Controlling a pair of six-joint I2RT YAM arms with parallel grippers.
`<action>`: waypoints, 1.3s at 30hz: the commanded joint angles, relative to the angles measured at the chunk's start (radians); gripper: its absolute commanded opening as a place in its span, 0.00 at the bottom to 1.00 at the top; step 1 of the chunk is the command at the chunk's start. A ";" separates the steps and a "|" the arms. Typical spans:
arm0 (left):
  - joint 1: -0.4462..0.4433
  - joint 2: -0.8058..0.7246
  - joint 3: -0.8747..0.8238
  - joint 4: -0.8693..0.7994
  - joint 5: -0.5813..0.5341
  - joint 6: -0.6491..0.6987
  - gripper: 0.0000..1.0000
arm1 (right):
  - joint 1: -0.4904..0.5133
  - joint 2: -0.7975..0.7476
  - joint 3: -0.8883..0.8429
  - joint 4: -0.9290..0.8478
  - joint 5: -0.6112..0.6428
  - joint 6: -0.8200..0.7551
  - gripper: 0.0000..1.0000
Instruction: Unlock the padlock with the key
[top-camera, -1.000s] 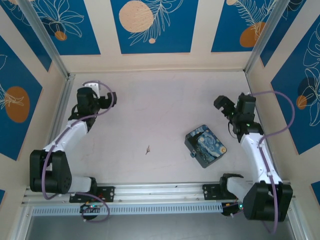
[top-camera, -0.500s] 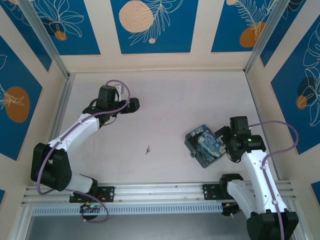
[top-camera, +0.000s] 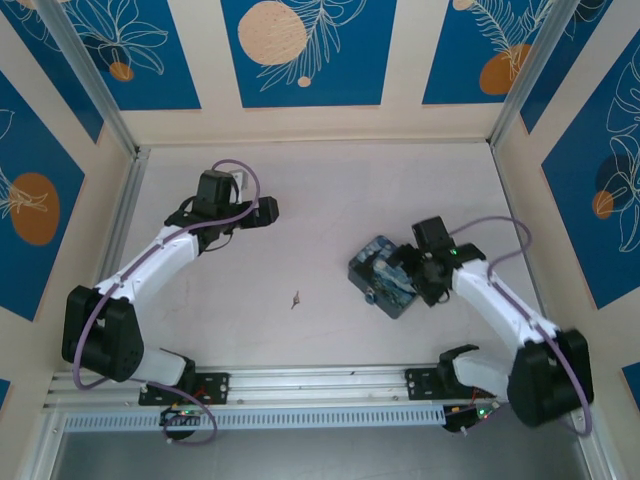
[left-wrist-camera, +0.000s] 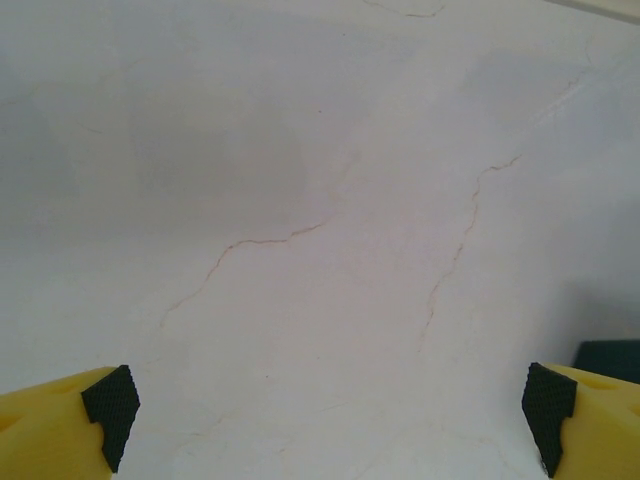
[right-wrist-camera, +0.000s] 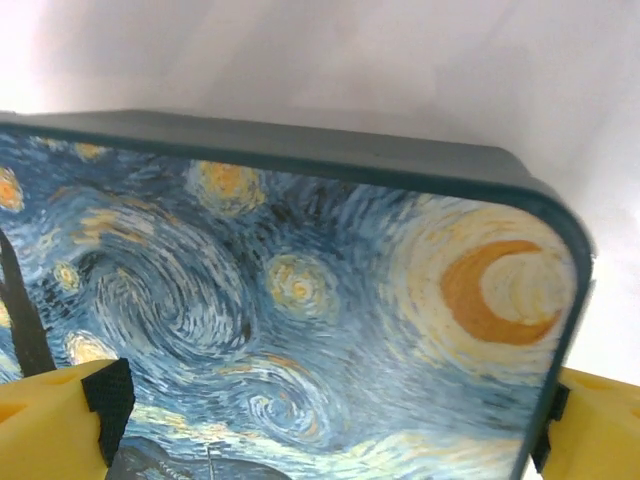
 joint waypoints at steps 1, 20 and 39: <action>-0.011 0.000 0.013 -0.013 -0.001 -0.020 1.00 | 0.065 0.156 0.153 0.184 -0.074 -0.066 0.99; -0.039 0.021 -0.060 0.034 0.074 -0.159 1.00 | 0.171 0.293 0.277 0.276 -0.079 -0.218 0.99; -0.122 0.284 0.037 0.210 0.111 -0.355 1.00 | 0.112 0.442 0.248 0.554 -0.345 -0.274 0.94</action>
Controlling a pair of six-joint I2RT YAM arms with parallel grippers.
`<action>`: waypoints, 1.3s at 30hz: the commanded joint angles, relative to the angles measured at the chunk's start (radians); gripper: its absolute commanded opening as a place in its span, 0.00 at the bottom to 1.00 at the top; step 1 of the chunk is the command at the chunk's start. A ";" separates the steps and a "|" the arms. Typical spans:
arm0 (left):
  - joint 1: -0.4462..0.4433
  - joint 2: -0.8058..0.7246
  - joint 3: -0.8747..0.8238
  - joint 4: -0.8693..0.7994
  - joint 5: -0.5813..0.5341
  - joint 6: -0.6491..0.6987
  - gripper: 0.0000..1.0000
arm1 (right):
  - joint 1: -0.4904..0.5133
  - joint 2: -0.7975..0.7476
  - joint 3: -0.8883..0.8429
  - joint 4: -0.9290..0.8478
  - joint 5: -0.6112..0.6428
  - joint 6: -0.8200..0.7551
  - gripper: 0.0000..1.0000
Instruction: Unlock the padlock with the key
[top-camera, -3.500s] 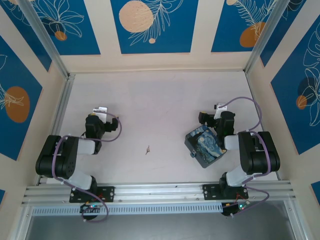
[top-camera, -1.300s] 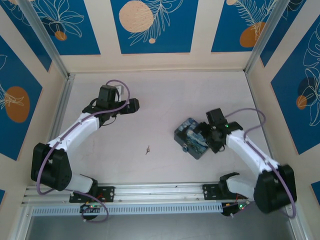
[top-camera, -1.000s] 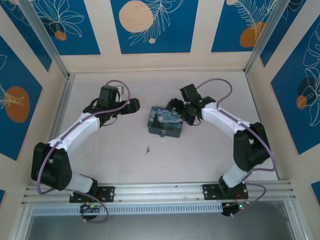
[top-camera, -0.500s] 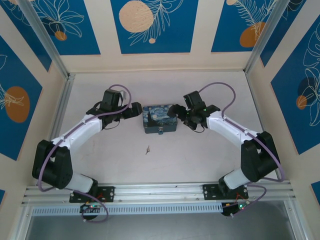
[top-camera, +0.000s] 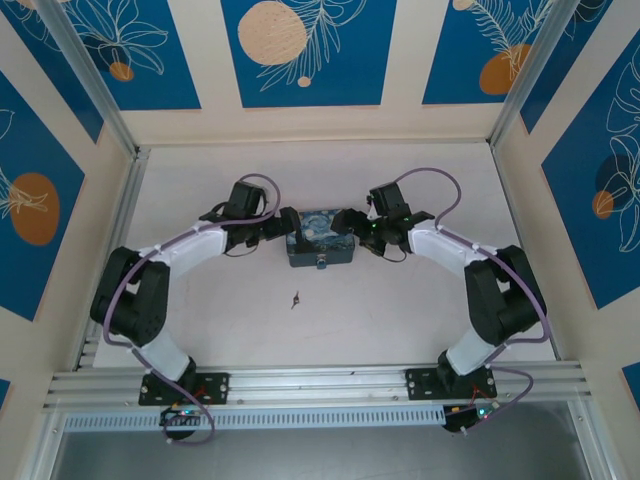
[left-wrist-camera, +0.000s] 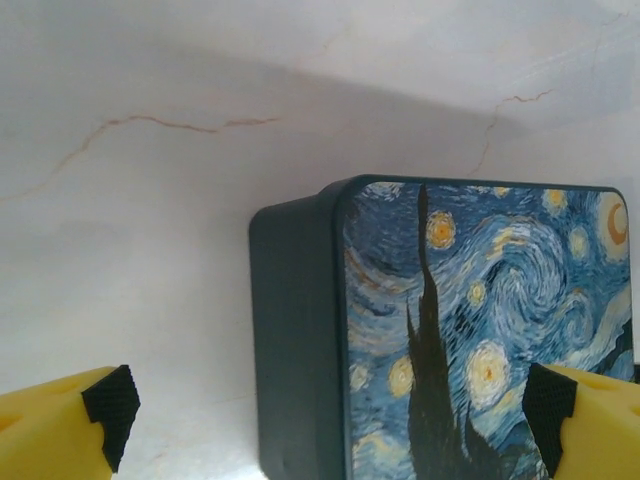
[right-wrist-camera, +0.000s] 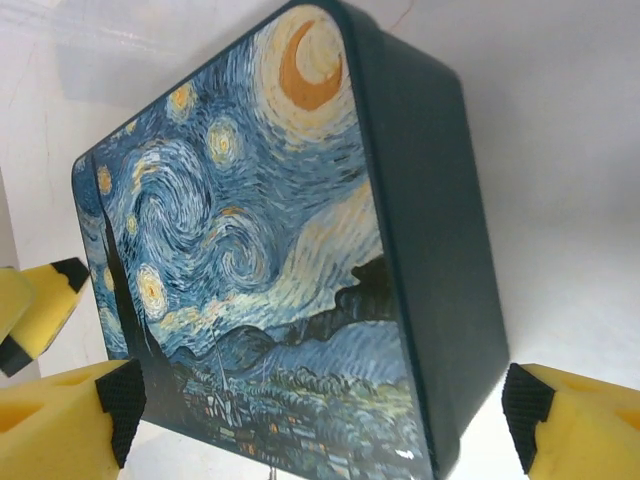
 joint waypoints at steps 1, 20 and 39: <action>-0.029 0.040 0.050 0.072 0.027 -0.068 1.00 | 0.001 0.010 0.024 0.063 -0.071 -0.005 0.94; -0.132 -0.002 -0.067 0.201 0.008 -0.196 1.00 | 0.034 -0.090 -0.164 0.212 -0.146 0.051 0.93; -0.141 -0.197 -0.112 0.013 -0.195 -0.095 1.00 | 0.009 -0.319 -0.148 -0.142 0.192 -0.062 0.99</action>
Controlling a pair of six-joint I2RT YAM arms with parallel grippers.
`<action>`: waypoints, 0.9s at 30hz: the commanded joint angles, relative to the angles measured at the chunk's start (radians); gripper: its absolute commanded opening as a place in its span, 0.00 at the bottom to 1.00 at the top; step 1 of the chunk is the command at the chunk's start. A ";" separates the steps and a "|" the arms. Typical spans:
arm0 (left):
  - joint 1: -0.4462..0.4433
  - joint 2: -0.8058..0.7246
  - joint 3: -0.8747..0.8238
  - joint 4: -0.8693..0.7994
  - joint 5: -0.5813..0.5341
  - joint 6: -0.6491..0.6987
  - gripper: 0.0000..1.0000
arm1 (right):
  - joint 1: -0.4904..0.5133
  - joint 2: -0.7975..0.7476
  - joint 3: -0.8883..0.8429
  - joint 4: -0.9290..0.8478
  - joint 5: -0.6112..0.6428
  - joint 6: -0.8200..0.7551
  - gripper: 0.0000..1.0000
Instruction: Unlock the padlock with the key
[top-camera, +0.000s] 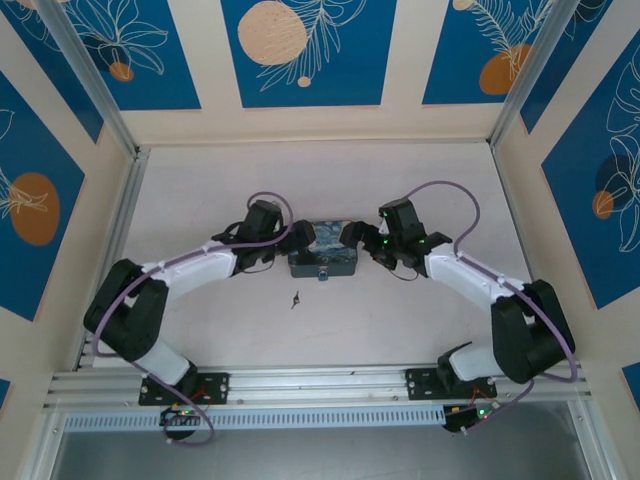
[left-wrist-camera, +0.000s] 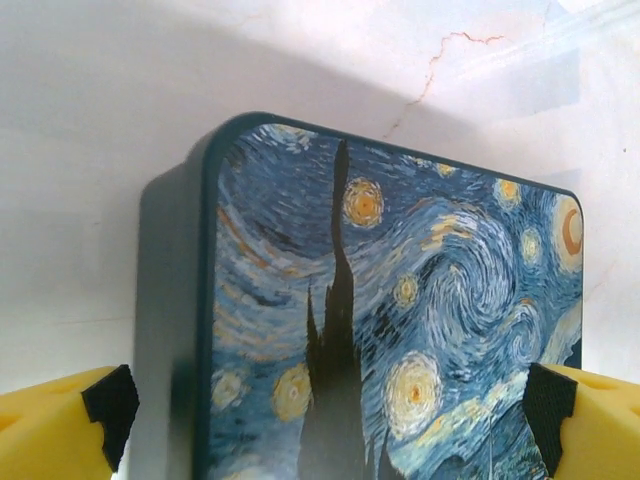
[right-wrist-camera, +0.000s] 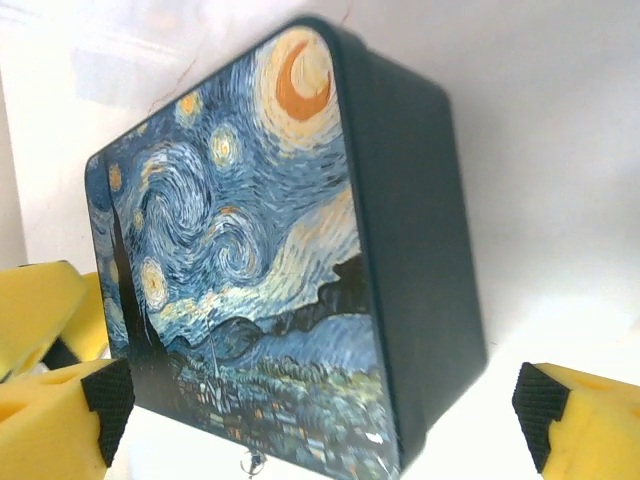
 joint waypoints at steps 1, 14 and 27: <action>0.014 -0.093 0.030 -0.104 -0.086 0.067 1.00 | -0.003 -0.071 0.040 -0.158 0.132 -0.045 1.00; 0.112 -0.290 -0.045 -0.247 -0.120 0.098 1.00 | 0.218 -0.061 0.003 -0.184 -0.082 0.077 0.96; 0.365 -0.298 -0.100 -0.203 0.061 0.031 1.00 | 0.496 0.428 0.447 -0.457 0.091 0.319 0.58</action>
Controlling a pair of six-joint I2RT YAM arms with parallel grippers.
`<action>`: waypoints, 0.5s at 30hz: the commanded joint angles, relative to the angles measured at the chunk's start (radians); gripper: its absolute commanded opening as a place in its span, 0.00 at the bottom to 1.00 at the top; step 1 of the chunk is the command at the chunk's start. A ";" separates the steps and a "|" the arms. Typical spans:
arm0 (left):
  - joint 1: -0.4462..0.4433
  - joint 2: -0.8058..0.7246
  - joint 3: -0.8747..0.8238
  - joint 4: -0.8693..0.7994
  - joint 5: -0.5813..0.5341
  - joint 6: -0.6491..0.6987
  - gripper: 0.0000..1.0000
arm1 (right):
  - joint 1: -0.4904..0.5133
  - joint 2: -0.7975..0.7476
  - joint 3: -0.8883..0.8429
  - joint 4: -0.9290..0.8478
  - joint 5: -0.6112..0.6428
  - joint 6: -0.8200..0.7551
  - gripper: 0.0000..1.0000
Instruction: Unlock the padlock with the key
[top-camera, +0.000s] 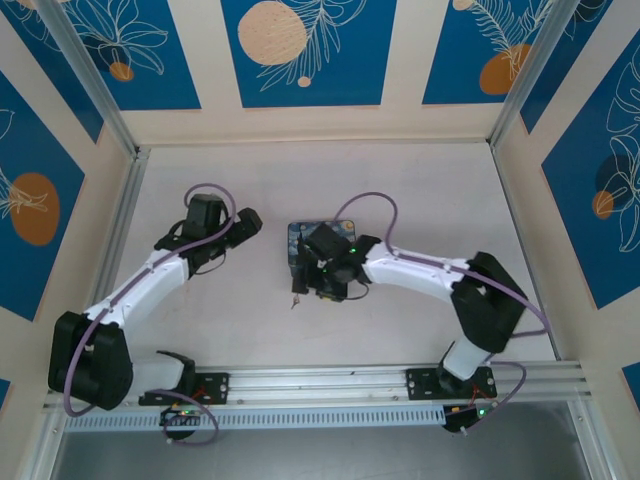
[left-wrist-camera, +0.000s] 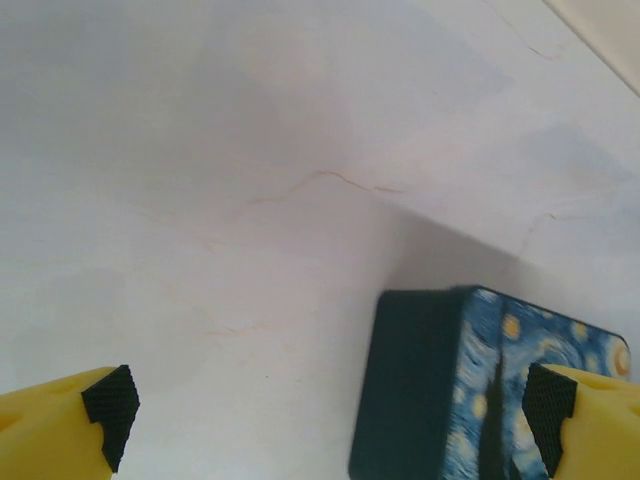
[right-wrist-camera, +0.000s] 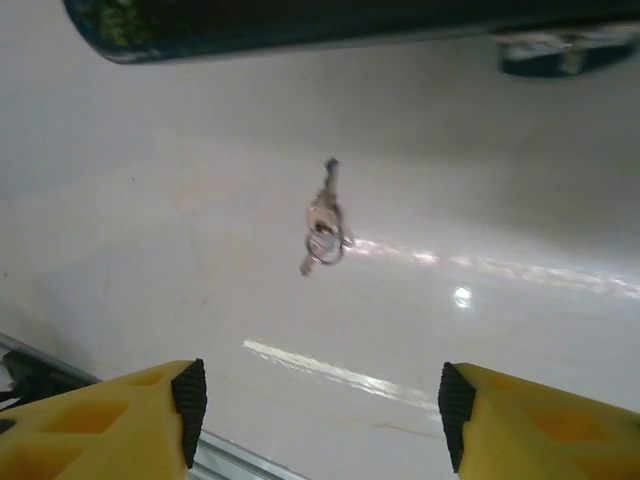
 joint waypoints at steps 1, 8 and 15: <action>0.034 -0.023 -0.020 0.030 0.080 -0.029 1.00 | 0.017 0.089 0.090 -0.121 0.047 0.093 0.55; 0.075 -0.041 -0.065 0.079 0.135 -0.053 1.00 | 0.057 0.270 0.282 -0.255 0.106 0.138 0.47; 0.106 -0.049 -0.085 0.101 0.177 -0.054 1.00 | 0.064 0.369 0.375 -0.328 0.136 0.160 0.46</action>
